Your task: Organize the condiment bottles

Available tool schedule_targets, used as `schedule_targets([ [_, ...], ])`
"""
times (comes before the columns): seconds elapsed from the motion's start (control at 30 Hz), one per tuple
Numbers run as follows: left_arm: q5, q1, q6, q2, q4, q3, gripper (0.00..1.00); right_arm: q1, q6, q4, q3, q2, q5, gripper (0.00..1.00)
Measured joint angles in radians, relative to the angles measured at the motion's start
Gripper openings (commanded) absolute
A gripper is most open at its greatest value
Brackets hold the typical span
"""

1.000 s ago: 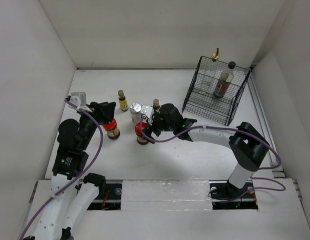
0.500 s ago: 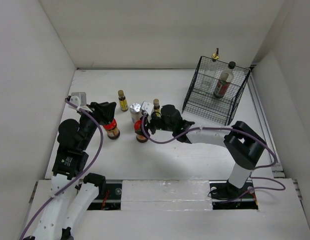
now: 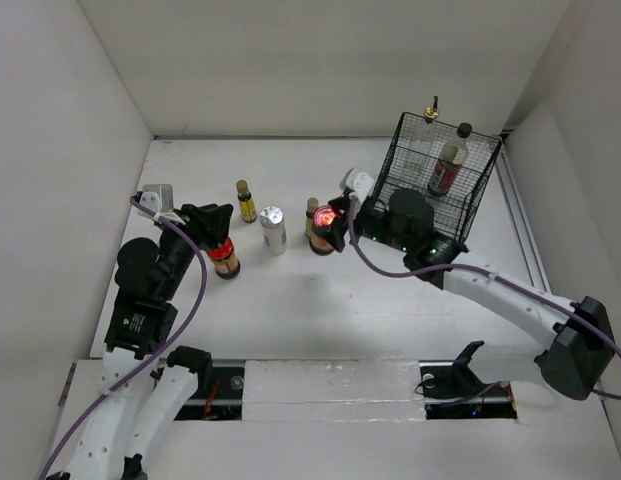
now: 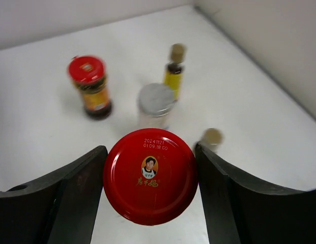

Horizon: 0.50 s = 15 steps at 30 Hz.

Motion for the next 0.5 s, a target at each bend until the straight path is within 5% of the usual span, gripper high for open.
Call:
schedule_targets([
  [0.5,0.007,0.000,-0.007,0.000,0.000,0.000,0.36,-0.448,0.008,-0.077,0.217,0.079,0.241,0.40],
])
